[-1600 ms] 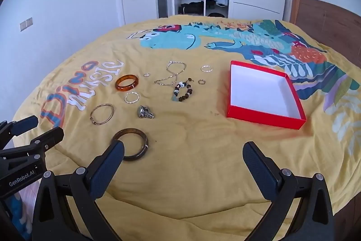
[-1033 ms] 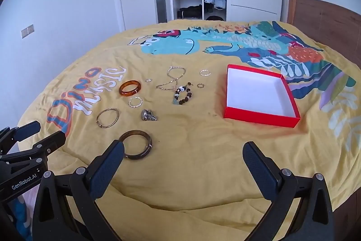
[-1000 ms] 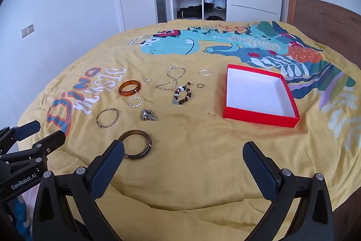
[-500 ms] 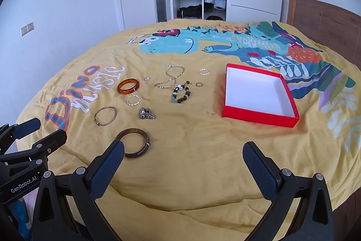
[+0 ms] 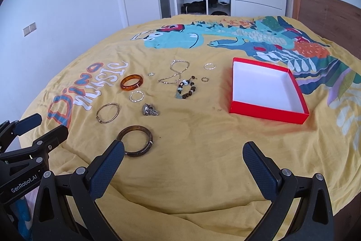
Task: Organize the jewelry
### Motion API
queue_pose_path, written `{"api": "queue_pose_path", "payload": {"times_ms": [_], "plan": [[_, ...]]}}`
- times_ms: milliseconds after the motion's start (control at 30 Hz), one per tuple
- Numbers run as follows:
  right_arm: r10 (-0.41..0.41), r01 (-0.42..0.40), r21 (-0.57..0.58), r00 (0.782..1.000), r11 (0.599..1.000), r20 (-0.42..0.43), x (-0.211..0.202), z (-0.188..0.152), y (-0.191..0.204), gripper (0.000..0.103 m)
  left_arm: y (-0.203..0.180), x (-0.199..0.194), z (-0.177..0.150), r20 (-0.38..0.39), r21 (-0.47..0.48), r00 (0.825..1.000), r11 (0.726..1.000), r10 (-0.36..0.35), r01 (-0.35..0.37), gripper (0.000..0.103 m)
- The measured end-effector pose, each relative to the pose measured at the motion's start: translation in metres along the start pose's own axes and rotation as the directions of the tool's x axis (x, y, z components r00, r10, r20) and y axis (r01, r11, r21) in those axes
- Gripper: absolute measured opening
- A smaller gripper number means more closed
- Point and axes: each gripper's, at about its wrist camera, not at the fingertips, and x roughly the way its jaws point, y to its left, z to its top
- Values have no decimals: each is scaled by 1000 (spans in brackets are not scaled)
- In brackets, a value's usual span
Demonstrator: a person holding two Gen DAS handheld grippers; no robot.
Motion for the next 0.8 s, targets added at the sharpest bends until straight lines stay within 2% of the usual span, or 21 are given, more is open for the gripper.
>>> {"api": "queue_pose_path", "payload": {"times_ms": [467, 800], "plan": [[24, -25, -22, 998, 999, -59, 24, -2, 10, 100, 3, 22, 3, -37, -7, 999, 999, -36, 36, 71], [70, -74, -30, 991, 997, -118, 49, -7, 14, 74, 5, 47, 1, -97, -20, 994, 998, -59, 57, 71]]}}
